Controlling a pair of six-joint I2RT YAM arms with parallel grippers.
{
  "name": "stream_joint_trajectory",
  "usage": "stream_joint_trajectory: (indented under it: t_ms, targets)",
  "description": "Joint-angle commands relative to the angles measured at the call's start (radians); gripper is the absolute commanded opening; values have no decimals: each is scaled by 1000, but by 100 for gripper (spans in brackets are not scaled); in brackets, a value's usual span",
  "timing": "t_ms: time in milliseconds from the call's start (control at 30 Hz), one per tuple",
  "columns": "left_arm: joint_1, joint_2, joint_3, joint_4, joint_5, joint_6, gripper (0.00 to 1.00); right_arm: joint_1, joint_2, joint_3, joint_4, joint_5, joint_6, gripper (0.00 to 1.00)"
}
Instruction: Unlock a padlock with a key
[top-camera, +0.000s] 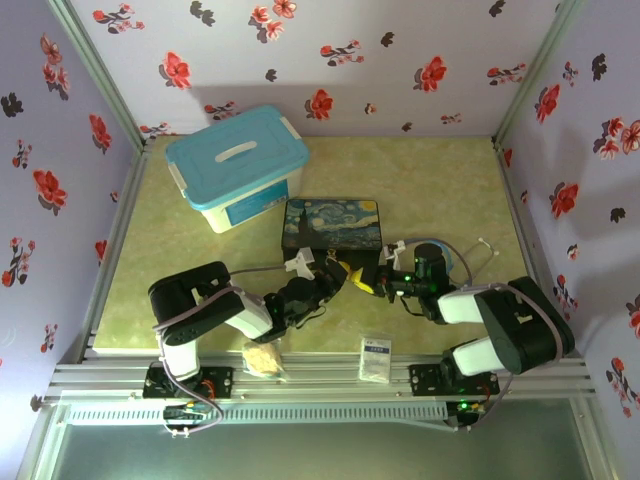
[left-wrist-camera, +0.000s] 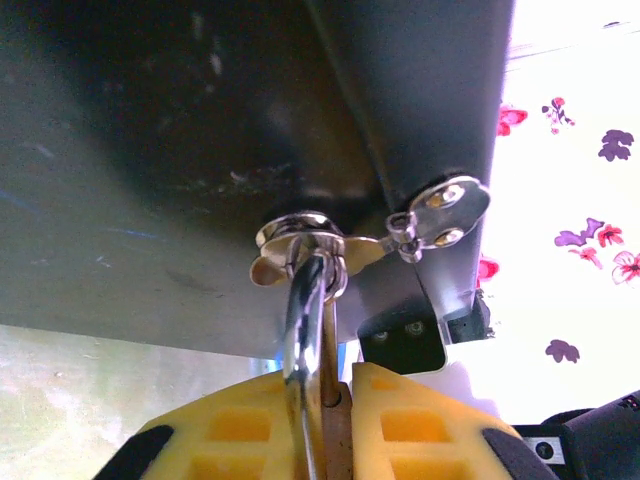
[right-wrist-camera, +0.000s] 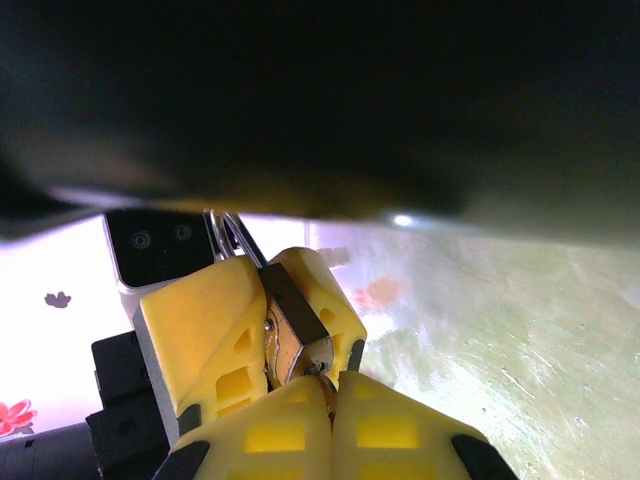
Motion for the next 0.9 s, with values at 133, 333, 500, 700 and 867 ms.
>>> stream_joint_trajectory:
  t_ms: [133, 333, 500, 700, 867]
  targets:
    - [-49, 9, 31, 84, 183, 30, 0, 81, 11, 84, 139, 119, 1, 10]
    - [-34, -5, -36, 79, 112, 13, 0, 65, -93, 72, -109, 171, -135, 11]
    - [-18, -19, -67, 81, 96, 11, 0, 67, -239, 100, -425, 234, -291, 13]
    - [-16, -14, -43, 80, 126, 8, 0, 80, -239, 96, -395, 232, -278, 5]
    - [-25, -4, -26, 80, 137, 3, 0, 88, -167, 78, -148, 218, -154, 1]
